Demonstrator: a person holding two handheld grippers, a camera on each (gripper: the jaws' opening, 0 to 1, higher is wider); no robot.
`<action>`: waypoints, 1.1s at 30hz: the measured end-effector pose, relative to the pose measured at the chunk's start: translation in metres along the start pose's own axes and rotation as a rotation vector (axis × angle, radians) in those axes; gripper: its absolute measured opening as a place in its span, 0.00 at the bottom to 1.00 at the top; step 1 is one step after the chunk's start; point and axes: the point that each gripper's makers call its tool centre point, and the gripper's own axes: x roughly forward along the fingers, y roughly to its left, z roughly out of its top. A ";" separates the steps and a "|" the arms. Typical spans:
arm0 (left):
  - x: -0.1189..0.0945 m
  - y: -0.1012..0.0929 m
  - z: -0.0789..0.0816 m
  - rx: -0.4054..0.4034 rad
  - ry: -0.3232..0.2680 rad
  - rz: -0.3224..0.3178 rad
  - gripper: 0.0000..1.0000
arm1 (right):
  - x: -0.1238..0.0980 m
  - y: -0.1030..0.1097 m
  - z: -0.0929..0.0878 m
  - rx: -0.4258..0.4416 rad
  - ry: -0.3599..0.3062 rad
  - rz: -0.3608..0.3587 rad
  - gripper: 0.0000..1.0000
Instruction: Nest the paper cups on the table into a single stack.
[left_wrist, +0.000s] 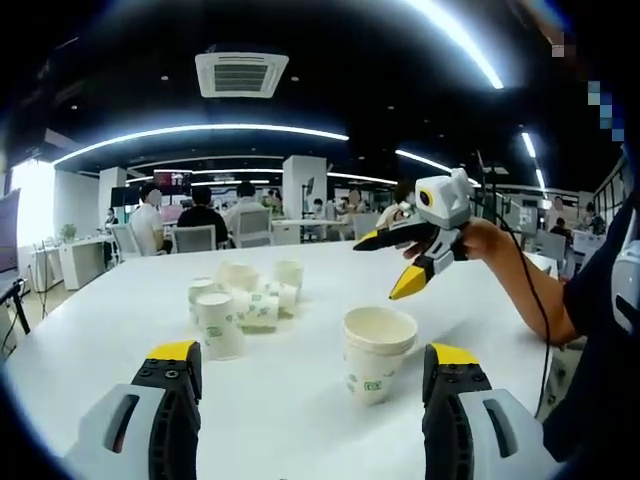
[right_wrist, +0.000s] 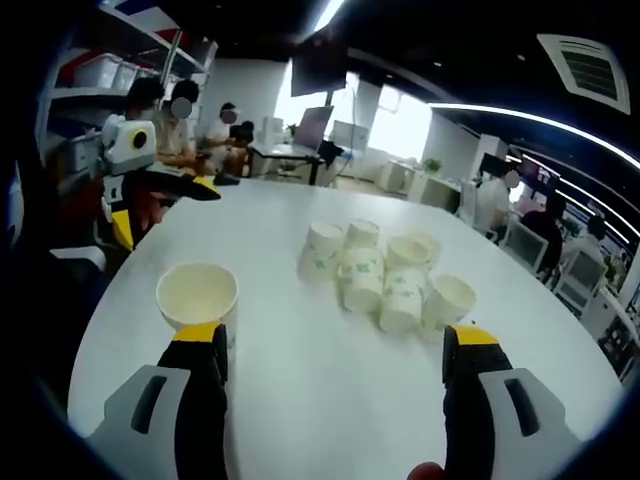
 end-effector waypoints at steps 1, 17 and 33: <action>0.000 0.000 0.001 0.000 -0.003 -0.003 0.97 | 0.000 0.000 0.000 0.002 0.000 0.000 0.92; 0.002 0.000 -0.005 -0.013 -0.005 -0.031 0.98 | 0.013 -0.001 -0.002 -0.003 0.001 -0.023 0.80; -0.012 -0.018 -0.011 0.077 0.085 -0.148 0.97 | 0.030 -0.012 -0.003 0.001 0.012 -0.057 0.66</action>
